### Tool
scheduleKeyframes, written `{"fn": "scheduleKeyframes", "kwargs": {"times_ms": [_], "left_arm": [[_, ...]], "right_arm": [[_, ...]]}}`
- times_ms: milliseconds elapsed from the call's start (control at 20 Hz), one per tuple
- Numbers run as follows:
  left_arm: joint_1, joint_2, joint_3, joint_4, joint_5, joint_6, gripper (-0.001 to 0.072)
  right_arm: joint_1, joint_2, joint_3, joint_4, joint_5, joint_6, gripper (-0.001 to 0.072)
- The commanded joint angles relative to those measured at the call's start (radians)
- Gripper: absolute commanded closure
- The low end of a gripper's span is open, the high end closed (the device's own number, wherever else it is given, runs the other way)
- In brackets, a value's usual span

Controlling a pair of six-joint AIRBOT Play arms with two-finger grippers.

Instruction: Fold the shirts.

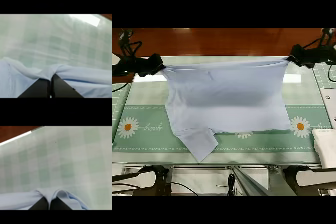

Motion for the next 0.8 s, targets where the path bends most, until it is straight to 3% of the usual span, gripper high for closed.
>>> {"fn": "scheduleKeyframes", "kwargs": {"times_ms": [0, 200, 400, 500, 750], "left_arm": [[-0.022, -0.080, 0.006, -0.055, 0.028, 0.002, 0.0683], [-0.024, -0.084, 0.027, -0.055, -0.065, 0.022, 0.0682], [0.024, -0.080, 0.106, -0.021, -0.440, 0.182, 0.0683], [0.026, -0.097, 0.088, 0.105, -0.541, 0.176, 0.0682], [0.004, -0.153, -0.077, 0.126, -0.518, 0.159, 0.0682]], "right_arm": [[0.003, -0.205, 0.152, 0.062, 0.053, 0.067, 0.0694], [-0.006, -0.240, 0.158, 0.085, 0.135, 0.027, 0.0694], [-0.086, -0.203, 0.158, 0.035, 0.329, -0.064, 0.0694], [-0.109, -0.204, 0.148, -0.038, 0.418, -0.064, 0.0694], [-0.077, -0.204, 0.026, -0.101, 0.431, -0.094, 0.0694]]}}
